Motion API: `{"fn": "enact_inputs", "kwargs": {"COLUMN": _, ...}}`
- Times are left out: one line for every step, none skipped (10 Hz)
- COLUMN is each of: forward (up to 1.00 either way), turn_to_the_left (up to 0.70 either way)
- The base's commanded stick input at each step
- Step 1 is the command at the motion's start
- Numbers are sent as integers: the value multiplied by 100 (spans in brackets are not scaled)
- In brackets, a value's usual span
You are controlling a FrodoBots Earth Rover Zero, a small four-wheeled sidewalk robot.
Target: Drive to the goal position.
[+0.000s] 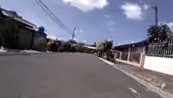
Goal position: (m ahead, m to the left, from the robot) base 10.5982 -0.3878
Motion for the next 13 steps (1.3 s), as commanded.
{"fn": "enact_inputs", "kwargs": {"forward": 45, "turn_to_the_left": 0}}
{"fn": "enact_inputs", "kwargs": {"forward": 45, "turn_to_the_left": 0}}
{"fn": "enact_inputs", "kwargs": {"forward": 45, "turn_to_the_left": 0}}
{"fn": "enact_inputs", "kwargs": {"forward": 45, "turn_to_the_left": 0}}
{"fn": "enact_inputs", "kwargs": {"forward": 45, "turn_to_the_left": 0}}
{"fn": "enact_inputs", "kwargs": {"forward": 45, "turn_to_the_left": 0}}
{"fn": "enact_inputs", "kwargs": {"forward": 45, "turn_to_the_left": 0}}
{"fn": "enact_inputs", "kwargs": {"forward": 45, "turn_to_the_left": 0}}
{"fn": "enact_inputs", "kwargs": {"forward": 45, "turn_to_the_left": 0}}
{"fn": "enact_inputs", "kwargs": {"forward": 45, "turn_to_the_left": 0}}
{"fn": "enact_inputs", "kwargs": {"forward": 45, "turn_to_the_left": 0}}
{"fn": "enact_inputs", "kwargs": {"forward": 45, "turn_to_the_left": 0}}
{"fn": "enact_inputs", "kwargs": {"forward": 45, "turn_to_the_left": 0}}
